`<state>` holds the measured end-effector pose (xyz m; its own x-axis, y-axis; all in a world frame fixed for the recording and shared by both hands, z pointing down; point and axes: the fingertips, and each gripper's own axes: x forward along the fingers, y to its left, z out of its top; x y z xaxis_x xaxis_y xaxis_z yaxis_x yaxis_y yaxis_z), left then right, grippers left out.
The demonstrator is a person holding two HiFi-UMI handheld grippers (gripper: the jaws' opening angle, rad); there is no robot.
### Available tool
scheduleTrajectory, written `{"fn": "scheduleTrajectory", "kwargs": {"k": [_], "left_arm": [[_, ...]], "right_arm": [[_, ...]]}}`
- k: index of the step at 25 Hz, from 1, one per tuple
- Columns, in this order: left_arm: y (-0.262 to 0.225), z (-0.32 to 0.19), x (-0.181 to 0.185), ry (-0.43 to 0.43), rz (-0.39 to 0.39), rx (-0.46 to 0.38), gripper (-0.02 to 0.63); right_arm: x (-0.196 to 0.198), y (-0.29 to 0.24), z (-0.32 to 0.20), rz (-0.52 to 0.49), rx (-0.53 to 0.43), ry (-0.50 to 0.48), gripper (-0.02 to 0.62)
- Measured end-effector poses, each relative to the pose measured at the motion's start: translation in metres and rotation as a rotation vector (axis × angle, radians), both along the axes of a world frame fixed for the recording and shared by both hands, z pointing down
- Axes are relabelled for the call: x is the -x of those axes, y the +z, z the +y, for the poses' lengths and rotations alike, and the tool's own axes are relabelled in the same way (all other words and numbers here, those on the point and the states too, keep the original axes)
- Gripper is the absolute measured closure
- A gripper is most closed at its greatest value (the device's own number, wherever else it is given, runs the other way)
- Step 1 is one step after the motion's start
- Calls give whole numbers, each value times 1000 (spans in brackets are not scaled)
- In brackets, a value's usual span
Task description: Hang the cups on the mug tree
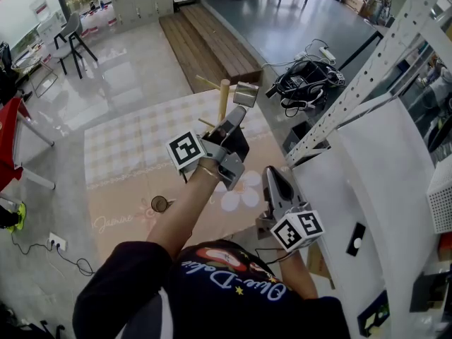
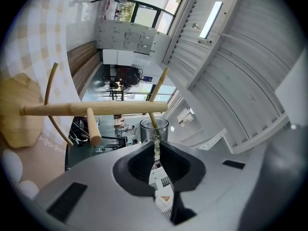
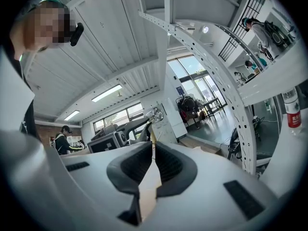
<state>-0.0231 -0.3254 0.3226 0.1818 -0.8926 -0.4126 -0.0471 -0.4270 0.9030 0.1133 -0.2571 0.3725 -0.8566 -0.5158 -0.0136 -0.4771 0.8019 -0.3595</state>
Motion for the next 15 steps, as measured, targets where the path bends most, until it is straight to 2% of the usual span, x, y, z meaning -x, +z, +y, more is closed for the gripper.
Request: {"fn": "scheduleTrajectory", "kwargs": {"k": [15], "left_arm": [[6,-3,-4,20,102,0,566]], "right_arm": [[-1,1,-1,6,-3,4,569]]}}
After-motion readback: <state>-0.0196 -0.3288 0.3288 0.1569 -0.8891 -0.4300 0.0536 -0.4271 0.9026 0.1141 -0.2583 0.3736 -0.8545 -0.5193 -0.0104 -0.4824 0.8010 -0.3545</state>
